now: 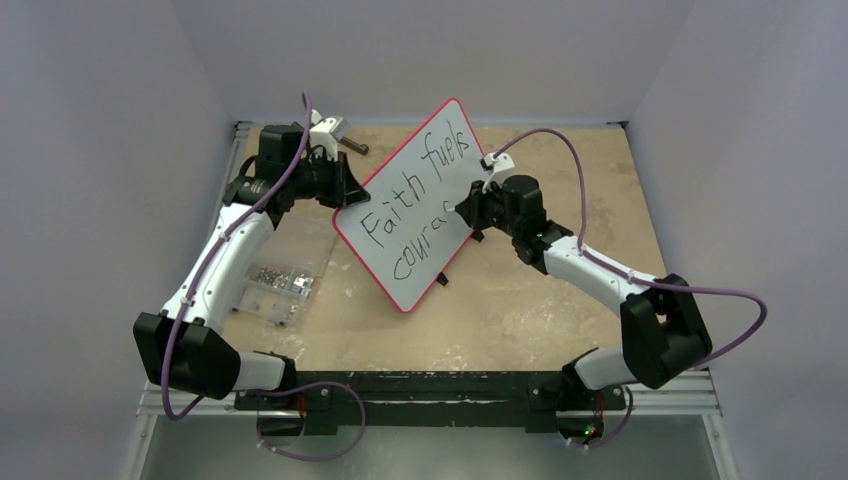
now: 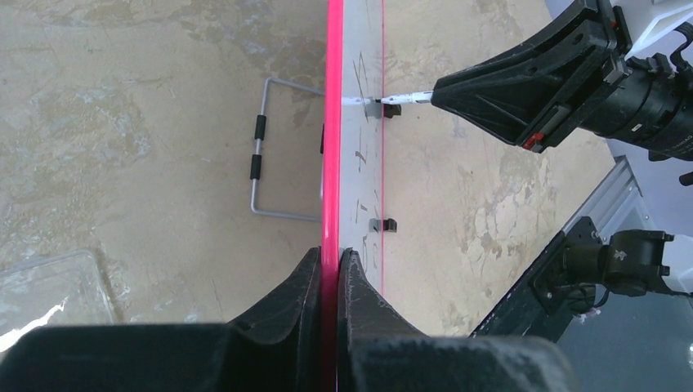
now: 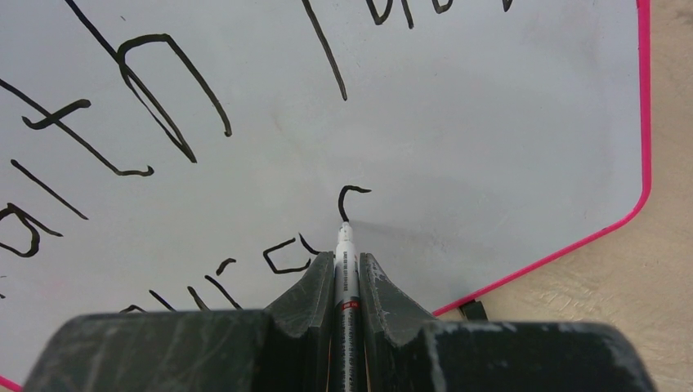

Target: Write a sentence on the whiteboard

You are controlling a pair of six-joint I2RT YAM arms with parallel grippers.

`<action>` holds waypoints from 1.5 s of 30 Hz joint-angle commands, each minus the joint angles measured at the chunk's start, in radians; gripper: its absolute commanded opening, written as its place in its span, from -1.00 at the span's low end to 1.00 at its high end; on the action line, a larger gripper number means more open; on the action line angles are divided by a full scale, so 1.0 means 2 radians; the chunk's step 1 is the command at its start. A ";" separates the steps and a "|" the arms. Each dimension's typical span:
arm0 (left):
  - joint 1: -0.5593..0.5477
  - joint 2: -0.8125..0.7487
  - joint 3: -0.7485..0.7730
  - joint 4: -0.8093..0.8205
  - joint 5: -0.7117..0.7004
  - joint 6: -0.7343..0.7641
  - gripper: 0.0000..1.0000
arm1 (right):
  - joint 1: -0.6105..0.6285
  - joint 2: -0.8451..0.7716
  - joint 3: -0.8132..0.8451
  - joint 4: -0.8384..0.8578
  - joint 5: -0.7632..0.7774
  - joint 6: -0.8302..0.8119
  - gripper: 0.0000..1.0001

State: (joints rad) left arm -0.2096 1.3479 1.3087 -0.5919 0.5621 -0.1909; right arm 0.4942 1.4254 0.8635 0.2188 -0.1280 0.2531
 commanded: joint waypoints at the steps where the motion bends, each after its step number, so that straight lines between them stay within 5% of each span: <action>1: 0.004 -0.013 0.003 0.021 -0.038 0.029 -1.00 | 0.002 0.000 0.000 0.006 -0.004 0.006 -1.00; 16: 0.004 -0.013 0.003 0.021 -0.038 0.029 -1.00 | 0.002 0.030 0.068 -0.019 0.039 0.007 -1.00; 45: 0.004 -0.015 0.002 0.021 -0.038 0.029 -1.00 | 0.002 0.023 0.076 -0.006 0.033 0.013 -1.00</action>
State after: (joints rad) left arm -0.2089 1.3476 1.3087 -0.5850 0.5507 -0.1925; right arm 0.4923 1.4849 0.9619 0.1638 -0.0582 0.2661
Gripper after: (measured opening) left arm 0.047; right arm 0.103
